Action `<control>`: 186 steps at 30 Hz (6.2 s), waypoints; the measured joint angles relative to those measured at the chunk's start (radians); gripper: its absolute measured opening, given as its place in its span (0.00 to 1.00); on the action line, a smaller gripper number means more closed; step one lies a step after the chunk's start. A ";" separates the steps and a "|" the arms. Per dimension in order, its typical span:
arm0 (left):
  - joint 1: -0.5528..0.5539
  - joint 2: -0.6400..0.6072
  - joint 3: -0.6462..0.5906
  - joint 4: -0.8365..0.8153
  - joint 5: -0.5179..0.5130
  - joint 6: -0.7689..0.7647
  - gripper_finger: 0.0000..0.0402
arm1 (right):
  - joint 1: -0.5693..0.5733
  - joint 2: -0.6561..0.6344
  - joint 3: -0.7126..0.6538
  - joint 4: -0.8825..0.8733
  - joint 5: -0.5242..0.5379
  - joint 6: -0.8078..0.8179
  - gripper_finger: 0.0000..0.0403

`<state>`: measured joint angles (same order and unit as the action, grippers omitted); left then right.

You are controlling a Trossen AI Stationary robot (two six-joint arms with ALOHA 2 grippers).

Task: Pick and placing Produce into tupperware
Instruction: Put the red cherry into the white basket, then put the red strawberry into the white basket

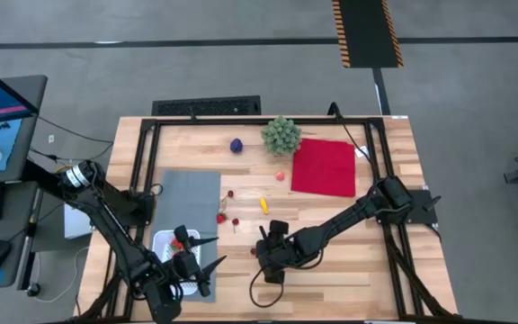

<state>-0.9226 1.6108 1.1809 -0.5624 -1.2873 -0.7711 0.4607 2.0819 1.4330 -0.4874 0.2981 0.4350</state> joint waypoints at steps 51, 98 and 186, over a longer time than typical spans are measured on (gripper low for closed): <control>0.019 0.001 -0.001 -0.003 0.053 0.025 0.59 | -0.048 0.066 0.008 0.131 -0.046 -0.084 0.05; -0.269 -0.138 0.107 -0.007 -0.173 0.250 0.59 | -0.201 0.447 0.809 0.293 -0.350 -0.381 0.12; 0.850 0.003 -0.201 -0.217 1.228 -0.071 0.56 | 0.772 -0.326 0.020 -0.645 0.803 0.788 0.42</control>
<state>-0.0721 1.6136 0.9799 -0.7799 -0.0595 -0.8423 1.2328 1.7561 1.4535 -1.1325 1.1015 1.2226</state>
